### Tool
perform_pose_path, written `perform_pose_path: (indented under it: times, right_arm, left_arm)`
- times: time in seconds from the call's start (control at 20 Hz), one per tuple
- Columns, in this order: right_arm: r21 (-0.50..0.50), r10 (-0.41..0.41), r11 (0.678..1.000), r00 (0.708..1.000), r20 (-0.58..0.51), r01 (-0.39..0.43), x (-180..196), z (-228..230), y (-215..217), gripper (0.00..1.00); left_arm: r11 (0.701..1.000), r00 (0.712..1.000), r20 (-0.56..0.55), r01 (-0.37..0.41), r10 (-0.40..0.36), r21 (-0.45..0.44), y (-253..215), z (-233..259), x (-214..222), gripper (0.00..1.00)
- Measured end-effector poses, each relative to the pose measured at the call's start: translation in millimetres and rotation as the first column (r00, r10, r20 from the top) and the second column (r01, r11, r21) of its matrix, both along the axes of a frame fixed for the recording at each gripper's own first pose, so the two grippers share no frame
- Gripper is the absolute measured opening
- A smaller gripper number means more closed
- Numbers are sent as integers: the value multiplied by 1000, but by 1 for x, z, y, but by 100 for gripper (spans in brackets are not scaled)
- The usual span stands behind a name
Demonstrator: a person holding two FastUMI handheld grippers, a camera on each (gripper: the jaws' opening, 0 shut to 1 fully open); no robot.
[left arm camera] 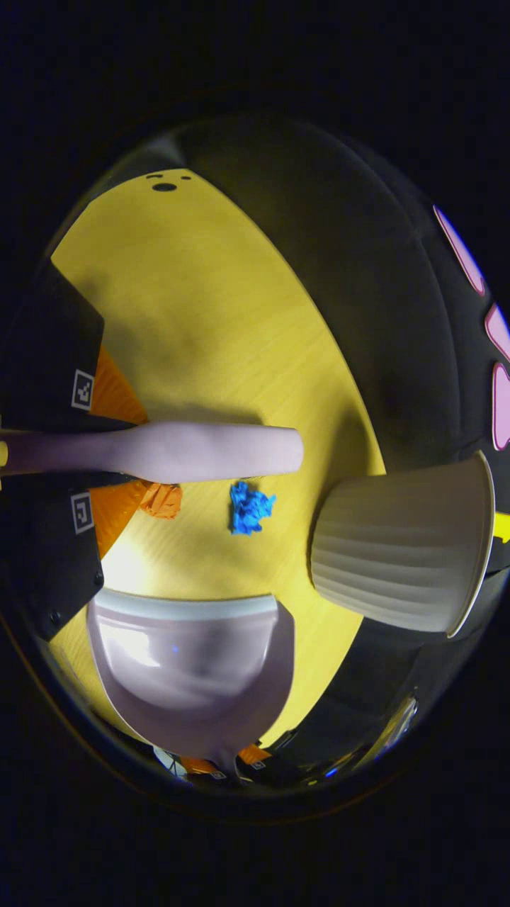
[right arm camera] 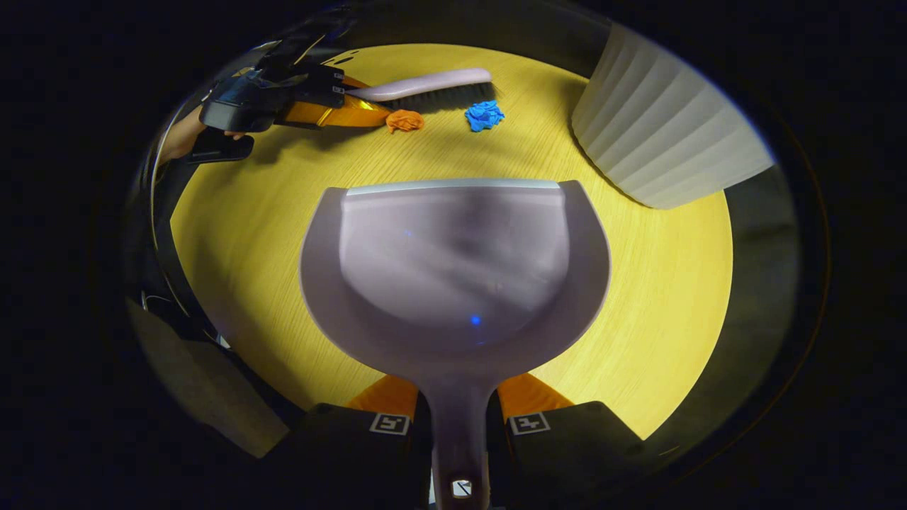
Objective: Pick up the small broom and dustpan from the desktop, sweep the trash into the dustpan with the broom, and then empty the trash into the garbage bin.
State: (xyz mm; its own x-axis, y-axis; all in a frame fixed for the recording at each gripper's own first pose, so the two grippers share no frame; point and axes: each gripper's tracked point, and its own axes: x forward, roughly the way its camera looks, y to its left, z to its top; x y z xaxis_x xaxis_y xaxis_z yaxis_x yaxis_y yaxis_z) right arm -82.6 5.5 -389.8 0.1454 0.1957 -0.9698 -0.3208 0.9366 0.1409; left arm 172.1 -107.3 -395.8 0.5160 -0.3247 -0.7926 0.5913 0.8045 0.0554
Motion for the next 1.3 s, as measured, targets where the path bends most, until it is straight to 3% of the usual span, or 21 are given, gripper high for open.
perform_pose_path:
  times: [0.3,0.35,0.55,0.75,1.0,1.15,1.2,1.3]
  right_arm:
    - [11,9,1000,1000,22,-9,4,-3,3,36]
    - [12,8,1000,1000,26,-8,5,-3,4,36]
    - [15,7,1000,998,57,-8,2,-8,2,36]
    - [3,-13,1000,992,123,12,0,-10,2,36]
    - [37,-115,993,982,150,111,-6,-3,-5,36]
    - [32,-195,981,973,126,192,-11,12,-12,36]
    - [33,-225,974,967,120,222,-10,19,-5,36]
    - [24,-281,960,953,112,280,-6,38,-4,36]
  left_arm:
    - [985,988,-73,124,-134,-121,-40,4,-28,28]
    - [981,985,-85,135,-147,-138,-45,4,-33,24]
    - [957,962,-151,190,-226,-219,-66,7,-62,28]
    - [969,982,-134,101,-134,-226,-62,17,-64,28]
    - [967,999,-46,-32,22,-254,-39,41,-64,28]
    - [962,989,25,-136,147,-238,-5,60,-66,28]
    - [958,983,43,-164,179,-237,0,64,-71,31]
    - [948,969,56,-221,239,-229,7,67,-92,28]
